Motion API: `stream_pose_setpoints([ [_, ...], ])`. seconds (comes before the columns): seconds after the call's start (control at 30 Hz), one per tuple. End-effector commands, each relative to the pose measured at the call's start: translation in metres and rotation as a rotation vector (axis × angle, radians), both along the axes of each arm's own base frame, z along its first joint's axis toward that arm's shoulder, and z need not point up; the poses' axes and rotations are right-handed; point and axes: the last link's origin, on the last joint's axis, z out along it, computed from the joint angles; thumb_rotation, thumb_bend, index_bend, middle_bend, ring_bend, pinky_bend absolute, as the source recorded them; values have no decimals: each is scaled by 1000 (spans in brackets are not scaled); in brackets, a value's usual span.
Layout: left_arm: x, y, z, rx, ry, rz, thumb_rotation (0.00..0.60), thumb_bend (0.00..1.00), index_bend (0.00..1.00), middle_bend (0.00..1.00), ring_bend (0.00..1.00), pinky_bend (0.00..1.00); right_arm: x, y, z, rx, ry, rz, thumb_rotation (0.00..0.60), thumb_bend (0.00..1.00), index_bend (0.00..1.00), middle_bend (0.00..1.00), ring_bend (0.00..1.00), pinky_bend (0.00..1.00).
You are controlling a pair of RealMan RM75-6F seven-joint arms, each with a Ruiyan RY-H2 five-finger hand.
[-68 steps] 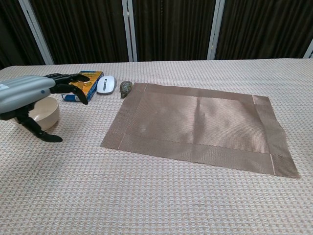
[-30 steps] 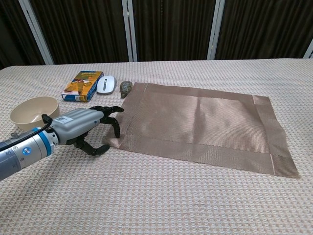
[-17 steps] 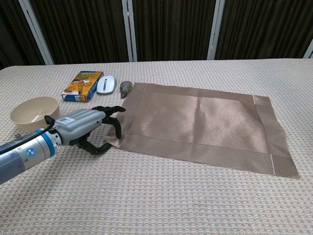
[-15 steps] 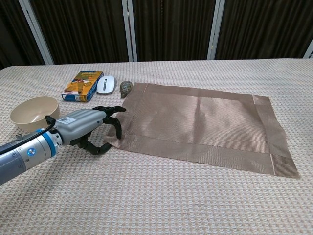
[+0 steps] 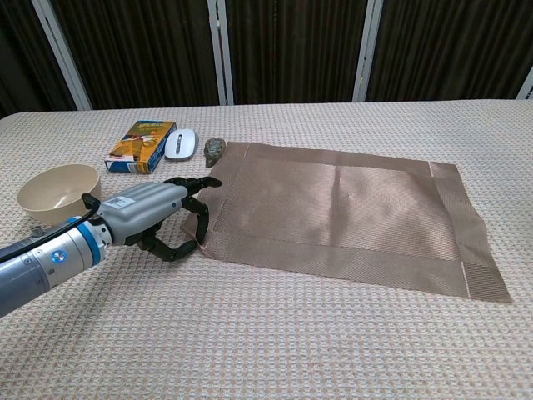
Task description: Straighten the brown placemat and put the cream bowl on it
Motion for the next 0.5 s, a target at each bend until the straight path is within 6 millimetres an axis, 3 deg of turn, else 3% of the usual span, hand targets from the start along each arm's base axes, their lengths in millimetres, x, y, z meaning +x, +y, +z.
stream_pose_setpoints([
  [0.03,0,0,0,0,2,3,600,451,698,0,0,0,0,0,0,-1,1,0,600,0,0,0,0,0],
  [0.3,3,-5,6,-6,-33,-2,600,454,715,0,0,0,0,0,0,3,1,3,600,0,0,0,0,0],
  [0.5,7,-18,16,-56,-39,-58,600,473,713,0,0,0,1,1,-1,5,8,6,600,0,0,0,0,0],
])
